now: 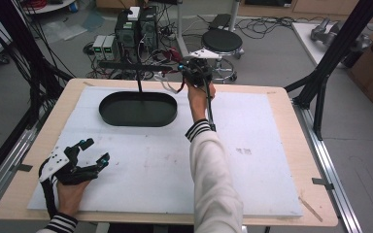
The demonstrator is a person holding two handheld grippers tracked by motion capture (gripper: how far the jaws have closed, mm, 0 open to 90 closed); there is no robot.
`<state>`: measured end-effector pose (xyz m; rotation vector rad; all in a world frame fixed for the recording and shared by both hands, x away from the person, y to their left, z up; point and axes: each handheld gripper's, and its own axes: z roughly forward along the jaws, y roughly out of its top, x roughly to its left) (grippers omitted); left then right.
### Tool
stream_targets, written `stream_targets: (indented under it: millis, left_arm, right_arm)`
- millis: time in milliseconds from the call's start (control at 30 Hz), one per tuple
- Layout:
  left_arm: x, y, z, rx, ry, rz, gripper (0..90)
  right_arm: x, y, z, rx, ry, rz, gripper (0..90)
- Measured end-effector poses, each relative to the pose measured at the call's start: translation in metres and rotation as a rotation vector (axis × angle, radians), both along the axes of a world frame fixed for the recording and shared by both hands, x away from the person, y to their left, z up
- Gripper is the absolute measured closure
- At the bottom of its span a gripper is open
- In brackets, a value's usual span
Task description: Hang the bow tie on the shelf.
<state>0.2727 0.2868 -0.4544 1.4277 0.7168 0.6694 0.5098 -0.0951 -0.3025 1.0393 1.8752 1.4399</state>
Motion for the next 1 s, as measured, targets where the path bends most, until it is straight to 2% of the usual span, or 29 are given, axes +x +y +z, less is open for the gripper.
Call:
stream_targets:
  millis: [100, 167, 267, 300, 433, 567, 733, 800, 867, 967, 1000]
  left_arm:
    - [0.000, 0.000, 0.000, 0.002, 0.001, -0.001, 16.2]
    - [0.000, 0.000, 0.000, 0.002, 0.001, 0.000, 16.2]
    - [0.000, 0.000, 0.000, 0.003, 0.001, 0.000, 16.3]
    - [0.000, 0.000, 0.000, 0.004, 0.002, -0.001, 16.2]
    - [0.000, 0.000, 0.000, 0.004, 0.000, 0.000, 16.2]
    - [0.000, 0.000, 0.000, 0.008, -0.002, -0.001, 16.3]
    - [0.000, 0.000, 0.000, 0.003, -0.001, -0.001, 16.3]
    - [0.000, 0.000, 0.000, -0.002, -0.002, -0.001, 16.2]
    - [0.000, 0.000, 0.000, -0.001, -0.003, 0.000, 16.3]
    - [0.000, 0.000, 0.000, 0.003, -0.001, -0.001, 16.2]
    - [0.000, 0.000, 0.000, 0.004, -0.002, -0.002, 16.3]
  right_arm:
    - [-0.003, -0.005, -0.004, -0.020, -0.008, -0.008, 88.6]
    - [-0.005, -0.008, -0.010, -0.043, 0.004, -0.014, 88.5]
    - [-0.005, -0.014, -0.015, -0.034, 0.053, -0.006, 88.6]
    - [-0.005, -0.015, -0.015, -0.032, 0.055, -0.004, 88.5]
    - [-0.007, -0.010, -0.013, -0.042, 0.044, 0.018, 88.6]
    - [-0.007, -0.003, -0.015, -0.060, 0.057, 0.048, 88.5]
    - [-0.007, 0.004, -0.019, -0.127, 0.080, 0.064, 88.5]
    - [-0.006, 0.003, -0.021, -0.129, 0.088, 0.060, 88.5]
    - [-0.007, 0.001, -0.025, -0.137, 0.072, 0.045, 88.6]
    - [-0.008, -0.004, -0.036, -0.137, 0.088, 0.038, 88.5]
    - [-0.007, -0.006, -0.039, -0.126, 0.108, 0.042, 88.5]
